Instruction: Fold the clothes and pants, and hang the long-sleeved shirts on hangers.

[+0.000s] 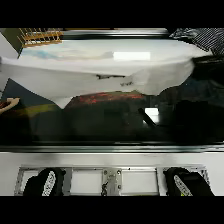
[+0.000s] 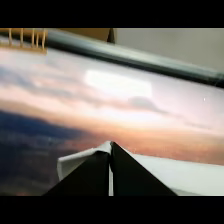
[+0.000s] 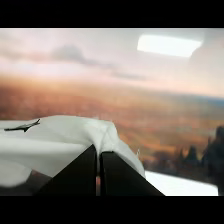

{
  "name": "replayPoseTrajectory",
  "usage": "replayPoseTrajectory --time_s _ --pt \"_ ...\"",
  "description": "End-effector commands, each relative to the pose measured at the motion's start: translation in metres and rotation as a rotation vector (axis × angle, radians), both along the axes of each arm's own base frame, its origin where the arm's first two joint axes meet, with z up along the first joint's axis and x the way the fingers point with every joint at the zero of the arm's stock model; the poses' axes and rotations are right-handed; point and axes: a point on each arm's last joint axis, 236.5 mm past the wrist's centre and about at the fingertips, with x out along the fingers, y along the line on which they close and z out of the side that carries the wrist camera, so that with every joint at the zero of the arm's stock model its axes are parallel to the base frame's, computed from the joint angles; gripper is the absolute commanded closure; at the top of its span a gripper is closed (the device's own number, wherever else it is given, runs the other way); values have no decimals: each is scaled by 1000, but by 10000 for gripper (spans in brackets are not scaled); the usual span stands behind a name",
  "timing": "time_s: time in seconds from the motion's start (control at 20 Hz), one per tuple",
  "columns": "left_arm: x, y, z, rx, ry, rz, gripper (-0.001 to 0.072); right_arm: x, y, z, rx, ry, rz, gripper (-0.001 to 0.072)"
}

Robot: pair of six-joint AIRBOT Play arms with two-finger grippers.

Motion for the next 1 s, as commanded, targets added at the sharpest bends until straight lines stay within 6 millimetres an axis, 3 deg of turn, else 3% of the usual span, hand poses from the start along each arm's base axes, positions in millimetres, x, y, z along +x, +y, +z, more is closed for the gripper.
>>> replayPoseTrajectory --time_s 0.0,0.15,0.25,0.4,0.5,0.6,0.7,0.8,0.95 --pt "-73 -25 107 101 -283 6 703 -72 -8 111 15 -324 -21 700" --pt "-130 -42 151 144 -452 19 703 -121 -12 146 32 -467 -27 701" --pt "-154 -48 166 141 -521 27 703 -142 -13 158 55 -516 -30 700" --pt "-154 -48 168 113 -530 30 703 -150 -13 161 125 -520 -32 700" --pt "-128 -40 157 89 -467 28 703 -138 -12 154 151 -477 -34 701" --pt "-84 -28 127 64 -330 14 703 -109 -9 127 169 -352 -35 701" --pt "-33 -15 78 27 -134 -12 703 -64 -4 71 166 -119 -40 701" --pt "17 -3 14 -28 96 -43 703 -21 1 -1 128 146 -41 701" --pt "81 13 -104 -124 465 -100 703 34 8 -111 88 511 -38 701"
